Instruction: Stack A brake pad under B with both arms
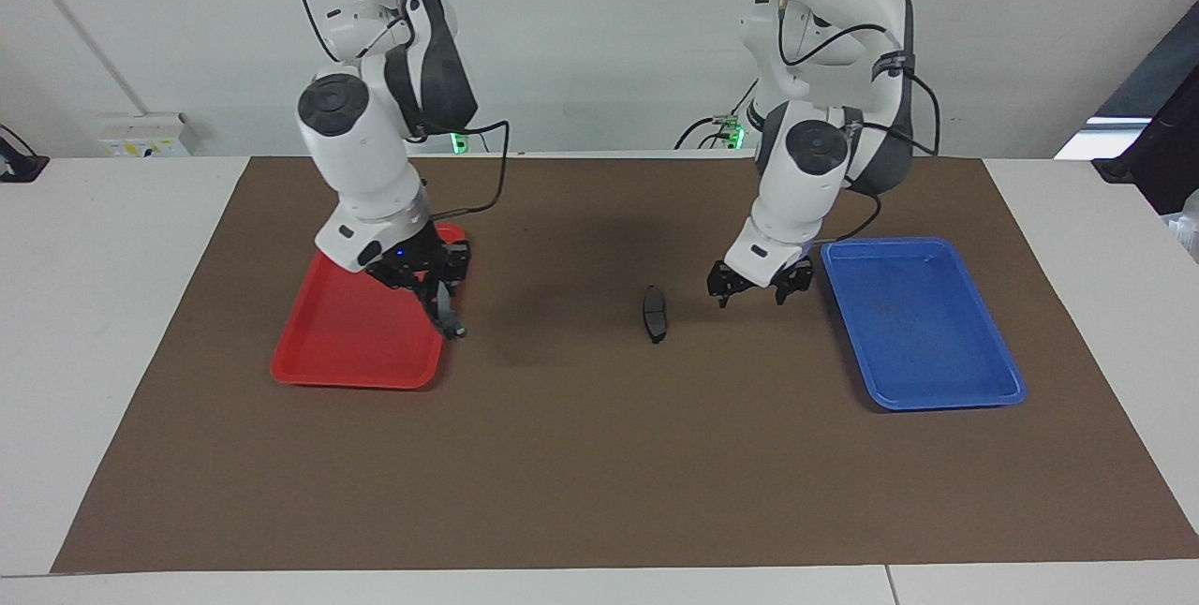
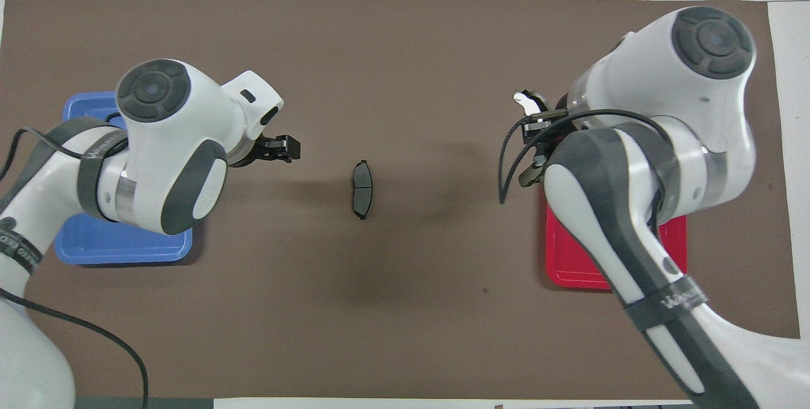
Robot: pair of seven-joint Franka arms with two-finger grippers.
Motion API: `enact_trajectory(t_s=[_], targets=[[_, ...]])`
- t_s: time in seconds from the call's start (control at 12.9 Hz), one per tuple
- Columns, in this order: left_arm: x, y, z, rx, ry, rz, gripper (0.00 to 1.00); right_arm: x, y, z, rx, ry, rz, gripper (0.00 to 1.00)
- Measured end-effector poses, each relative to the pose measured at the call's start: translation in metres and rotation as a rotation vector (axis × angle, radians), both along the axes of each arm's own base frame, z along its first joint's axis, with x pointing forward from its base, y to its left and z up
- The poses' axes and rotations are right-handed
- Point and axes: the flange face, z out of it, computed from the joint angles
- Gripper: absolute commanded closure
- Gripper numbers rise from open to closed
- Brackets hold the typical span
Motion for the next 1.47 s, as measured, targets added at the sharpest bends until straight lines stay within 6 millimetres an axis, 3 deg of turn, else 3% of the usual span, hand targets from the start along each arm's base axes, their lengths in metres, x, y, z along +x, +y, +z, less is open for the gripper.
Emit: enact_trajectory(t_s=[0.23, 0.39, 0.54, 0.7, 0.77, 1.01, 1.32, 1.47], targets=[[0.017, 0.089, 0.025, -0.003, -0.014, -0.008, 0.01, -0.017, 0.109, -0.02, 0.039, 0.02, -0.04, 1.0], [0.023, 0.148, 0.045, -0.006, -0.049, 0.038, 0.01, -0.03, 0.168, -0.057, 0.038, 0.015, -0.021, 1.0], [0.017, 0.188, 0.074, -0.006, -0.075, 0.091, 0.01, -0.04, 0.209, -0.105, 0.035, 0.004, -0.03, 1.0], [0.009, 0.201, 0.113, -0.004, -0.063, 0.113, 0.01, -0.046, 0.231, -0.139, 0.036, -0.009, -0.041, 1.0], [0.006, 0.2, 0.135, -0.004, -0.053, 0.113, 0.01, -0.048, 0.236, -0.146, 0.037, -0.012, -0.036, 1.0], [-0.002, 0.199, 0.188, -0.002, -0.024, 0.111, 0.01, -0.051, 0.247, -0.146, 0.053, -0.036, -0.022, 1.0], [-0.011, 0.199, 0.195, 0.001, 0.023, 0.111, 0.01, -0.057, 0.254, -0.154, 0.047, -0.031, -0.012, 1.0], [-0.012, 0.199, 0.194, 0.002, 0.028, 0.111, 0.01, -0.057, 0.254, -0.158, 0.045, -0.029, -0.012, 0.94]])
